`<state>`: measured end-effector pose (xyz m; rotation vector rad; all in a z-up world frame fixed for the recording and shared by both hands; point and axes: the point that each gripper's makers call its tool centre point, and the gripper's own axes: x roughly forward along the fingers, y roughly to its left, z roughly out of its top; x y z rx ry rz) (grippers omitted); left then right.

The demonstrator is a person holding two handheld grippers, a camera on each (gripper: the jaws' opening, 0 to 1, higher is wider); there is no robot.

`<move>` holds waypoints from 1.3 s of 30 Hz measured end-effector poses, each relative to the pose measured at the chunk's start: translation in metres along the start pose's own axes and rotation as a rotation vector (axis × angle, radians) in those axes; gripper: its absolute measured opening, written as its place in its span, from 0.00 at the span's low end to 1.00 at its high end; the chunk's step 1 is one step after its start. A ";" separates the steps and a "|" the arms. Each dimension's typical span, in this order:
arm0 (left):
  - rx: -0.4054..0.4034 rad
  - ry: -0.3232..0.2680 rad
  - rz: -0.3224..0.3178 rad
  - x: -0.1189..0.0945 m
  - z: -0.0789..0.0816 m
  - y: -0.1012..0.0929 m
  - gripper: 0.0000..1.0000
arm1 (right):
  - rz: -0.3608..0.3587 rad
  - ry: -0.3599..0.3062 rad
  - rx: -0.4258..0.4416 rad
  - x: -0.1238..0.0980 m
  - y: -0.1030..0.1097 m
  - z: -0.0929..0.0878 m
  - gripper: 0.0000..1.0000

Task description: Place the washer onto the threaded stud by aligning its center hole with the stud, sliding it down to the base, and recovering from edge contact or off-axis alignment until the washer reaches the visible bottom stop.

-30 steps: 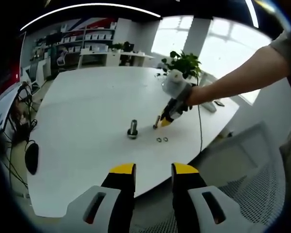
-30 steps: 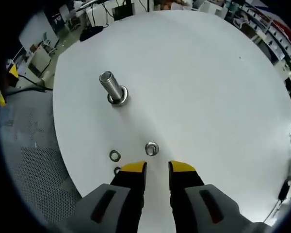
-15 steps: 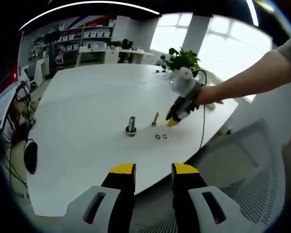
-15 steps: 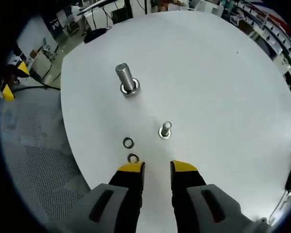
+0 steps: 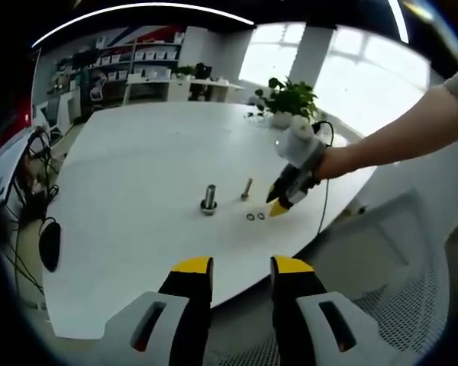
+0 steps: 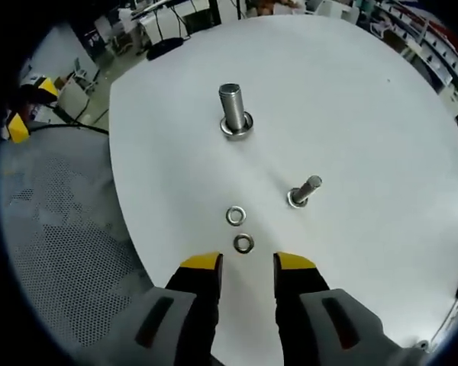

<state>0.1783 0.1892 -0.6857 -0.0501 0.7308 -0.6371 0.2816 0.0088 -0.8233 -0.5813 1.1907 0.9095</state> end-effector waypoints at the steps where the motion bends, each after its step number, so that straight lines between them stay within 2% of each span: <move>1: 0.003 0.003 -0.002 0.000 0.000 0.000 0.28 | 0.001 0.001 -0.002 0.001 0.001 0.000 0.29; 9: -0.001 -0.010 0.006 -0.001 0.001 0.001 0.28 | -0.009 -0.003 0.009 0.011 0.008 0.002 0.29; 14: 0.003 -0.008 -0.001 0.000 0.001 -0.001 0.28 | -0.022 0.021 -0.002 0.016 0.004 -0.001 0.29; 17: 0.002 -0.027 -0.009 -0.001 0.004 -0.002 0.28 | -0.027 0.019 0.006 0.015 0.004 -0.001 0.29; 24: 0.003 -0.018 -0.007 0.000 0.003 -0.001 0.28 | -0.032 0.016 -0.001 0.018 0.001 0.000 0.26; 26: 0.003 -0.017 -0.008 0.000 0.003 -0.002 0.28 | -0.035 0.022 -0.028 0.018 0.002 0.000 0.26; 29: 0.008 -0.016 -0.007 0.000 0.003 -0.002 0.28 | -0.054 0.040 -0.161 0.019 -0.002 -0.001 0.23; 30: 0.007 -0.019 -0.005 0.000 0.003 -0.001 0.28 | -0.051 0.038 -0.116 0.019 0.000 -0.001 0.23; 32: 0.003 -0.023 -0.005 0.000 0.004 0.000 0.28 | -0.045 0.048 -0.107 0.019 -0.001 -0.001 0.23; 39: 0.008 -0.020 -0.005 0.000 0.004 -0.001 0.28 | -0.052 0.066 -0.133 0.019 0.001 0.000 0.21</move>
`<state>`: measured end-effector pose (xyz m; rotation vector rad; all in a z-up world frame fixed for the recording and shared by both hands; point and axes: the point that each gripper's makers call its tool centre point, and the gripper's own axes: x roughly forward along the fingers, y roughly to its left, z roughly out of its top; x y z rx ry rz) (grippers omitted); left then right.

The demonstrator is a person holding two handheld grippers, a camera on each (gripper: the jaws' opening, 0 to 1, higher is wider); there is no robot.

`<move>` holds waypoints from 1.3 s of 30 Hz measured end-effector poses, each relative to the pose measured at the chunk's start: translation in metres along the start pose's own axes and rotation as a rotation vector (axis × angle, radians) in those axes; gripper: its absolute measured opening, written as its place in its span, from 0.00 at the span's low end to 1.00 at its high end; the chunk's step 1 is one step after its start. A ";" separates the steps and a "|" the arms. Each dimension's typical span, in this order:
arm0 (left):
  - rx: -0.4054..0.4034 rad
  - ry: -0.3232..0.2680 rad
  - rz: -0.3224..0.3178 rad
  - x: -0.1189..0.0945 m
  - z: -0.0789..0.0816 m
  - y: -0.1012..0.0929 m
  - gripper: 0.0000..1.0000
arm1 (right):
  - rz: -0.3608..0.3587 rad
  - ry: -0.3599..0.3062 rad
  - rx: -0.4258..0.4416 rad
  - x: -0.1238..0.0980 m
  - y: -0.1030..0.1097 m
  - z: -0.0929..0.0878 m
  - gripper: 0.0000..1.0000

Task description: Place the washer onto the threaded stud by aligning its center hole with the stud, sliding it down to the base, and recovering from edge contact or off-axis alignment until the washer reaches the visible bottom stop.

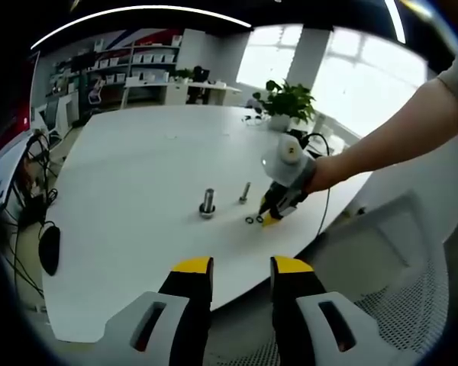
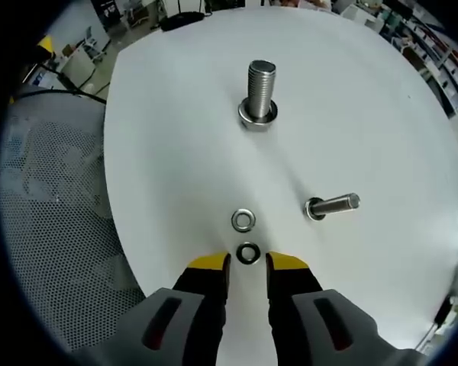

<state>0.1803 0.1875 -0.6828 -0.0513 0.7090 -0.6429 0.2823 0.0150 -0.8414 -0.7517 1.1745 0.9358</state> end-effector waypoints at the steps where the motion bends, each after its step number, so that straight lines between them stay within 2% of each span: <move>1: -0.001 -0.003 0.001 0.000 0.001 0.000 0.28 | 0.000 0.000 -0.015 0.000 0.001 0.000 0.20; 4: -0.004 -0.007 0.003 0.000 0.001 0.000 0.28 | 0.003 0.001 -0.033 0.001 0.001 0.000 0.18; 8: -0.004 -0.006 0.004 -0.001 0.001 0.000 0.28 | 0.004 0.008 -0.013 0.001 0.001 0.001 0.17; 13: -0.003 -0.003 0.002 0.000 0.001 0.000 0.28 | 0.000 0.017 -0.032 0.001 0.002 0.002 0.15; 16: -0.004 -0.004 0.004 0.000 0.001 0.000 0.28 | -0.004 0.020 -0.005 0.001 0.001 0.002 0.15; 21: -0.003 -0.001 0.001 0.000 0.000 0.000 0.28 | -0.012 0.028 -0.020 0.002 0.002 0.002 0.15; 33: -0.007 -0.006 0.006 -0.001 0.001 0.001 0.28 | -0.041 0.090 -0.064 0.001 0.003 0.003 0.15; 39: -0.007 -0.008 0.007 -0.001 0.001 0.001 0.28 | -0.037 0.060 -0.045 0.000 0.003 0.001 0.14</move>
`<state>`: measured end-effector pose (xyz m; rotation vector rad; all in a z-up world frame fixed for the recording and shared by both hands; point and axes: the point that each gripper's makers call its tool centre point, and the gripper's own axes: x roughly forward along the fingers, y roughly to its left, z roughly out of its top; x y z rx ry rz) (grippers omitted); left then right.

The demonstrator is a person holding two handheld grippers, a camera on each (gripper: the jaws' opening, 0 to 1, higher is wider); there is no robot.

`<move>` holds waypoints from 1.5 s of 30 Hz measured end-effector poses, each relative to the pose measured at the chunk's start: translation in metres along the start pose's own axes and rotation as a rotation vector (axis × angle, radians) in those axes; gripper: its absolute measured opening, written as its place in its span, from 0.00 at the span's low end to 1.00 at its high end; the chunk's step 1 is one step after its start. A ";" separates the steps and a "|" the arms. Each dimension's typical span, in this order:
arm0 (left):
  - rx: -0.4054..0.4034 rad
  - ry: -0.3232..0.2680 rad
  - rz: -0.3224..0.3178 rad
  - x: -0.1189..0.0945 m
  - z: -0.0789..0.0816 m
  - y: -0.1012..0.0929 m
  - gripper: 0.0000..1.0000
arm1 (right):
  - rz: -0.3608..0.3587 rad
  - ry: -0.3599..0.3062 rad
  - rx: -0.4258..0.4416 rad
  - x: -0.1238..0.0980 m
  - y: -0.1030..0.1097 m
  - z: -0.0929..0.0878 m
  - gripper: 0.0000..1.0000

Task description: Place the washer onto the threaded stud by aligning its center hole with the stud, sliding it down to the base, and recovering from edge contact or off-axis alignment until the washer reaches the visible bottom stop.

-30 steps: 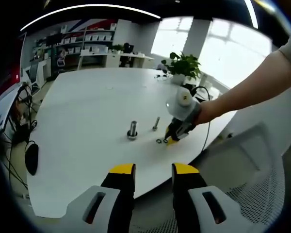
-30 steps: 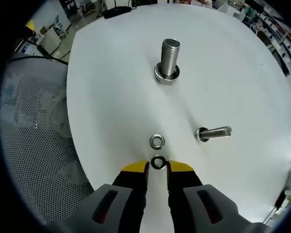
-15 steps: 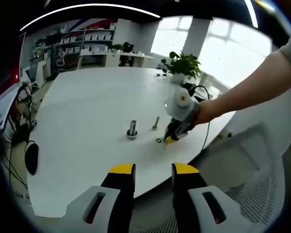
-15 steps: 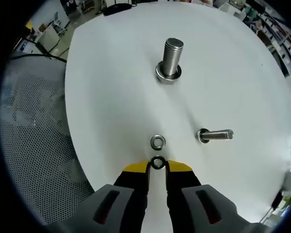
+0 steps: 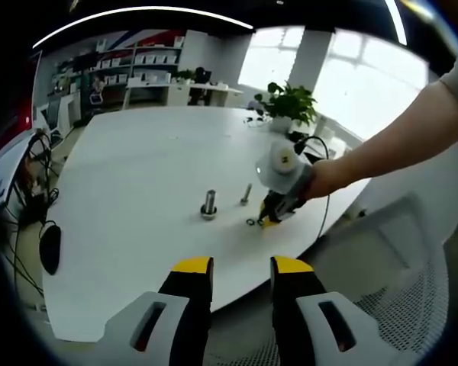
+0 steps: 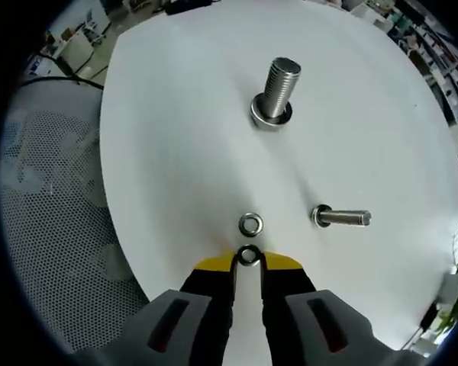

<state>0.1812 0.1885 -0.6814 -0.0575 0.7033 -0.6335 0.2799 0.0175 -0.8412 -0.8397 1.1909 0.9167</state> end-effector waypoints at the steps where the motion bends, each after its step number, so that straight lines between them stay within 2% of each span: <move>1: 0.000 0.000 -0.001 0.000 0.000 0.000 0.28 | -0.001 -0.008 0.010 0.000 0.000 0.000 0.14; 8: 0.000 0.001 -0.002 0.000 0.000 0.000 0.28 | 0.000 -0.055 0.054 0.000 -0.001 0.000 0.14; 15: -0.001 0.003 -0.003 0.000 -0.001 0.000 0.28 | 0.004 -0.072 0.068 -0.001 -0.003 -0.002 0.14; 24: -0.002 0.002 -0.001 0.000 0.000 0.000 0.28 | -0.012 -0.082 0.100 -0.008 -0.016 -0.009 0.14; 35: -0.001 0.004 0.000 0.000 -0.001 0.000 0.28 | -0.032 -0.179 0.198 -0.030 -0.040 0.009 0.14; 45: 0.001 0.003 -0.001 0.000 0.000 0.000 0.28 | -0.060 -0.227 0.204 -0.047 -0.054 0.017 0.14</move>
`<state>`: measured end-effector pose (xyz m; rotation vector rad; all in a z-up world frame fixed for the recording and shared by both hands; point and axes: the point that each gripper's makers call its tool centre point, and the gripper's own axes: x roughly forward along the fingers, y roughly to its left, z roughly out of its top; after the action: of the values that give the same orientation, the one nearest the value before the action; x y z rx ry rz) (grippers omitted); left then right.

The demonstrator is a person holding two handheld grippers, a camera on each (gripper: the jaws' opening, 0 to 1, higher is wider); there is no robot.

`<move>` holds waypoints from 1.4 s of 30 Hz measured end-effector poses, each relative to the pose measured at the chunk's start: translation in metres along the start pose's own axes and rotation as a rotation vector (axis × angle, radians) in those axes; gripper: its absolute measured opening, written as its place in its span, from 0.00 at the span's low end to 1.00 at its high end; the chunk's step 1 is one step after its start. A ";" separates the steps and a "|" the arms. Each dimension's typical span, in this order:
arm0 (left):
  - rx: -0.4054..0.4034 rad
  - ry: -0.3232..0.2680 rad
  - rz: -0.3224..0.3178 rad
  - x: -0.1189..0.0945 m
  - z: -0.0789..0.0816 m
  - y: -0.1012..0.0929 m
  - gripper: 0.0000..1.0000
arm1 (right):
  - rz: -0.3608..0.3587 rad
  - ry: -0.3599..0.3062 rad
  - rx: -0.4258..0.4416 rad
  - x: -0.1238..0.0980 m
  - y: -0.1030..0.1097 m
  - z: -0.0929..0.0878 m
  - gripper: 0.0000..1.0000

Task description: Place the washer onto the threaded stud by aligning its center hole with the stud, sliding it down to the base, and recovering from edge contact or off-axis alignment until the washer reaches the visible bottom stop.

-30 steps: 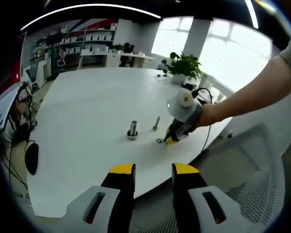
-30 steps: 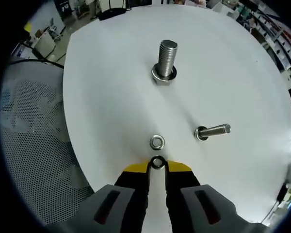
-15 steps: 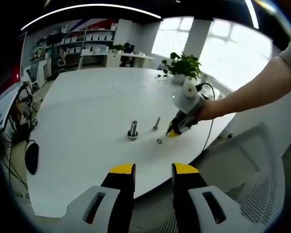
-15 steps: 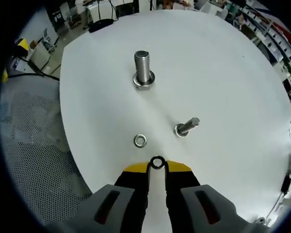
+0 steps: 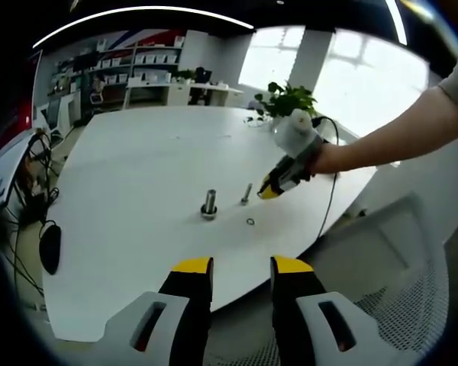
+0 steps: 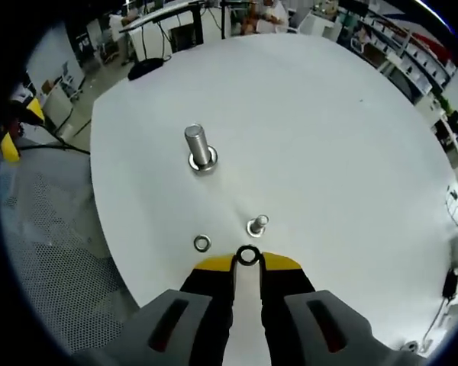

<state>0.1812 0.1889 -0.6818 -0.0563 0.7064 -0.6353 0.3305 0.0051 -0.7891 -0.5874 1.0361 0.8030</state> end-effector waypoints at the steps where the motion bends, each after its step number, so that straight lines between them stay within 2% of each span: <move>1: 0.000 -0.001 0.000 0.000 0.000 0.000 0.28 | -0.002 -0.005 -0.001 -0.001 -0.001 0.001 0.14; 4: -0.001 -0.001 0.003 0.000 0.000 0.000 0.28 | -0.024 -0.037 -0.035 -0.005 -0.006 0.008 0.14; 5: -0.001 0.000 0.004 0.000 0.000 0.001 0.28 | -0.047 -0.066 -0.074 -0.007 -0.009 0.012 0.14; 10: 0.000 -0.001 0.002 0.000 0.000 0.001 0.28 | -0.061 -0.103 -0.086 -0.011 -0.010 0.019 0.14; 25: 0.003 0.005 -0.001 0.000 -0.001 0.000 0.27 | -0.029 -0.077 -0.112 -0.003 -0.006 0.026 0.14; 42: -0.001 0.006 -0.003 0.001 -0.002 -0.001 0.27 | -0.018 -0.037 -0.138 0.012 -0.007 0.023 0.14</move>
<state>0.1804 0.1883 -0.6833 -0.0569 0.7122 -0.6379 0.3514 0.0211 -0.7901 -0.6960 0.9458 0.8711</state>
